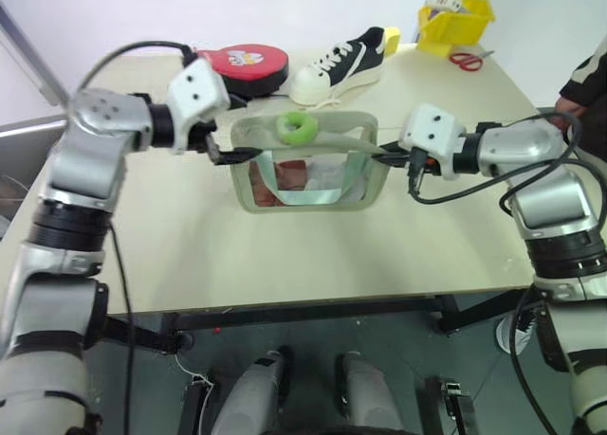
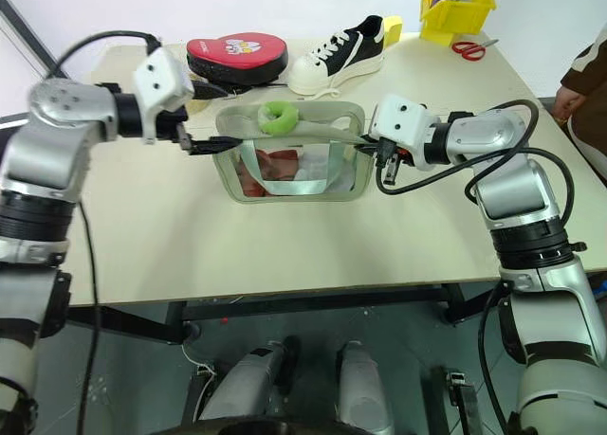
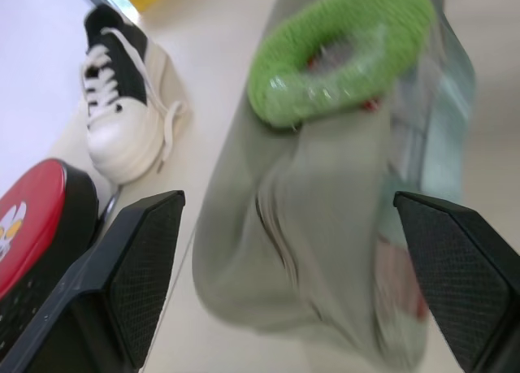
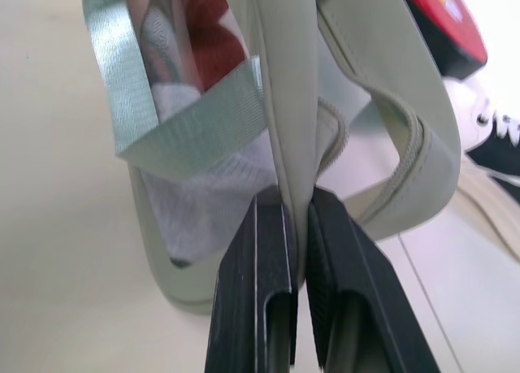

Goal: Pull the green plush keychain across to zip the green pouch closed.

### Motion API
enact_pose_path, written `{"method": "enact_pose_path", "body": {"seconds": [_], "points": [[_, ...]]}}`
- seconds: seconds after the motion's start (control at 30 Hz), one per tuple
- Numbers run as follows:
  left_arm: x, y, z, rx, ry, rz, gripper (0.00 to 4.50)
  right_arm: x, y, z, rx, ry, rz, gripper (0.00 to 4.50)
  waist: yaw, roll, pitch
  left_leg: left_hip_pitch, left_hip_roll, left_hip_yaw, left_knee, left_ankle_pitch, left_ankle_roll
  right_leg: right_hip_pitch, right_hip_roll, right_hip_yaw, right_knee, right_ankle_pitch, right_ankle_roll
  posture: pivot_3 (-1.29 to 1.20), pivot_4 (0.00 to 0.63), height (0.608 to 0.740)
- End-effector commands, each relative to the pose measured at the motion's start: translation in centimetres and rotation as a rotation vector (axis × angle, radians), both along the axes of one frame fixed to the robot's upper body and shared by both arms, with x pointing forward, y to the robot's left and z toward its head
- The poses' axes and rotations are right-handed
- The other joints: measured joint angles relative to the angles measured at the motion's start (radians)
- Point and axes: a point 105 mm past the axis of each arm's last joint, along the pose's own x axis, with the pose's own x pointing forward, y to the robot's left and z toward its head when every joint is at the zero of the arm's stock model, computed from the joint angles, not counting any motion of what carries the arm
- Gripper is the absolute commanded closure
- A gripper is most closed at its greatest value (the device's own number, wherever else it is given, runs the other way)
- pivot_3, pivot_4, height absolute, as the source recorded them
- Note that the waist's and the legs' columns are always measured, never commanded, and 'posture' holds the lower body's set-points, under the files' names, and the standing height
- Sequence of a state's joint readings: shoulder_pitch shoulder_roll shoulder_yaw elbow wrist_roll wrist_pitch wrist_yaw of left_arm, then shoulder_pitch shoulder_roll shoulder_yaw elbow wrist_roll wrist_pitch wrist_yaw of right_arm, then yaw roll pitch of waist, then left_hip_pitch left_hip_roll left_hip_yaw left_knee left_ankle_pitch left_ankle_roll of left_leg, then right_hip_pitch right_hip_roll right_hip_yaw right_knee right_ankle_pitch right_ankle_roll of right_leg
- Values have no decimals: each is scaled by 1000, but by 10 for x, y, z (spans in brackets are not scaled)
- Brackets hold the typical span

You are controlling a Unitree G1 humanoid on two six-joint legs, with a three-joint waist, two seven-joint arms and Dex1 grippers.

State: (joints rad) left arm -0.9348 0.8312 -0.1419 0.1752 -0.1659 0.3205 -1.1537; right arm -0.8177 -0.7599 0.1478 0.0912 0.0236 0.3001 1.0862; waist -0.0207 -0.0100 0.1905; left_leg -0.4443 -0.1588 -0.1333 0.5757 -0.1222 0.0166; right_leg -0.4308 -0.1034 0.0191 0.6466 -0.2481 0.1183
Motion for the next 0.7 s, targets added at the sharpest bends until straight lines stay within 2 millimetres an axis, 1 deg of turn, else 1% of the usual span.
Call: {"method": "enact_pose_path", "body": {"seconds": [0.03, 0.07, 0.17, 0.3, 0.4, 0.47, 0.57, 0.6, 0.63, 0.67, 0.7], "points": [[-8, 7, 3, -27, 0, 7, 25, -1, 7, 11, 11, -35, 25, 4500, 1, 0, 0, 0, 0, 0, 0, 0, 0, 0, 0, 0, 0, 0, 0, 0, 150, 740], [-8, 7, 1, -41, 6, 12, 25, -1, 7, 11, 11, -35, 26, 4500, 1, 0, 0, 0, 0, 0, 0, 0, 0, 0, 0, 0, 0, -1, -2, 0, 150, 740], [1, 1, -20, -93, 23, 57, 25, -2, 8, 11, 12, -32, 29, 4500, 2, 0, 0, 0, 0, 0, 0, 0, 0, 1, 0, 1, 0, -1, -2, 0, 150, 740], [18, -3, -25, -223, 22, 145, 25, -2, 9, 10, 16, -25, 30, 4500, 6, 0, 0, 0, 0, 0, 1, 0, 0, 1, 0, 0, 0, -1, -1, 0, 150, 740], [14, -4, -26, -235, 44, 128, 811, -3, 9, 10, 16, -22, 31, 4500, 1, 0, 0, 0, 0, 0, 1, 0, 0, 1, -1, 0, 0, 1, 1, 0, 150, 740], [12, -3, -27, -225, 50, 122, 1731, -3, 9, 10, 19, -24, 29, 4500, 1, 0, 0, 0, 0, 0, 1, 0, 0, 0, 0, 0, 0, 1, 2, 0, 150, 740], [11, -1, -26, -213, 53, 119, 3370, -3, 10, 11, 22, -26, 25, 4500, 3, 0, 0, 0, 0, 0, 1, 0, 0, 0, 0, 0, 0, 1, 2, 0, 150, 740], [11, -1, -26, -212, 53, 118, 3779, -3, 10, 11, 23, -27, 25, 4500, 3, 0, 0, 0, 0, 0, 1, 0, 0, 1, 0, 0, 0, 1, 1, 0, 150, 740], [11, -2, -25, -211, 54, 115, 4322, -3, 10, 11, 24, -28, 24, 4500, 4, 0, 0, 0, 0, 0, 1, 0, 0, 1, 0, 0, 0, 1, 1, 0, 150, 740], [11, -2, -25, -211, 55, 111, 4467, -2, 10, 11, 26, -28, 24, 4500, 4, 0, 0, 0, 0, 0, 1, 0, 0, 1, 0, 0, 0, 1, 1, 0, 150, 740], [11, -4, -25, -209, 58, 109, 4467, -2, 10, 11, 26, -29, 22, 4500, 4, 0, 0, 0, 0, 0, 1, 0, 0, 1, 0, 0, 0, 1, 1, 0, 150, 740]]}}
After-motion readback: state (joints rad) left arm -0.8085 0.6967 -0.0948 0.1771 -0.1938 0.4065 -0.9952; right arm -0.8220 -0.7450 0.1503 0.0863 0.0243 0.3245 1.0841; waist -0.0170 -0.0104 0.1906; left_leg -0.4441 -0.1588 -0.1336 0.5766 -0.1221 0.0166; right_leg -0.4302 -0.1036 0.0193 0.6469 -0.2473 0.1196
